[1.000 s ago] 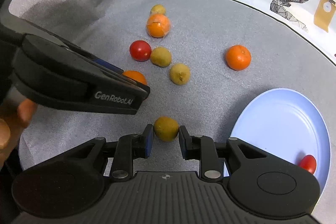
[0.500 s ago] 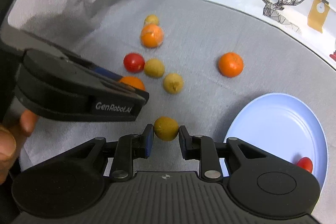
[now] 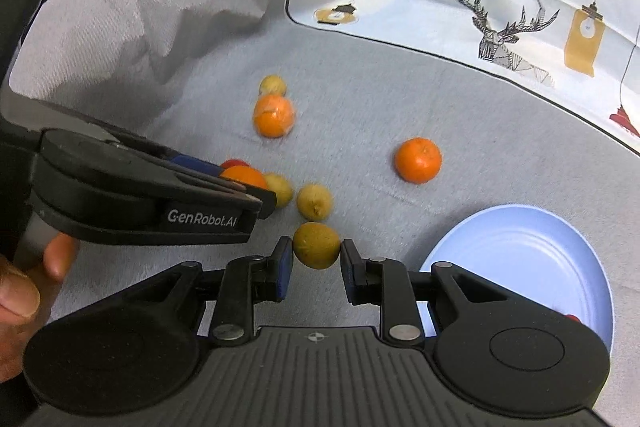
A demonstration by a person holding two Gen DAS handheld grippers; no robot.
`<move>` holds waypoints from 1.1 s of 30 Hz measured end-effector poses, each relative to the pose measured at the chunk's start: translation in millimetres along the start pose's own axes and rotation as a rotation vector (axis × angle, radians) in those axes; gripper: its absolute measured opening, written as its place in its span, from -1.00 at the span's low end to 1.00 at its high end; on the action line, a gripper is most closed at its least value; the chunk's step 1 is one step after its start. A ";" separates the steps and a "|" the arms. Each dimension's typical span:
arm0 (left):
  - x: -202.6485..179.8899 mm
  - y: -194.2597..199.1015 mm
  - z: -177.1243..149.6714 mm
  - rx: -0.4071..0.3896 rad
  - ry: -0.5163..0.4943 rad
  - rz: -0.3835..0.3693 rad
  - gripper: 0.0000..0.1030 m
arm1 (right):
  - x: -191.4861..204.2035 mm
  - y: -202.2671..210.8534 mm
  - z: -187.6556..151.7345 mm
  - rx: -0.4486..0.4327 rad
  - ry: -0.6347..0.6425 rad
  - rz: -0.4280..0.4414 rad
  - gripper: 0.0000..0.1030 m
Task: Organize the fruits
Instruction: 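Carry the yellow fruit with the right tool while the left tool carries the orange over the plate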
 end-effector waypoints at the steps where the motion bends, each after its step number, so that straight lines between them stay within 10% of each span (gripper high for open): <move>1: 0.5 0.2 0.0 -0.002 0.000 0.000 -0.24 | -0.6 0.6 0.4 -0.003 -0.002 -0.001 -0.48; 33: -3.6 27.1 25.9 -0.178 0.014 -0.012 -0.24 | -46.1 39.6 16.7 -0.149 -0.066 -0.062 -0.48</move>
Point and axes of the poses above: each gripper's, at about its wrist camera, not at the fingertips, and y roughly against the way its jaws point, x to its left, z to its top, the point moved 9 cm from there along -y, roughly the way its jaws point, and after that the axes turned 4 degrees about -y, right-handed, at the moved point
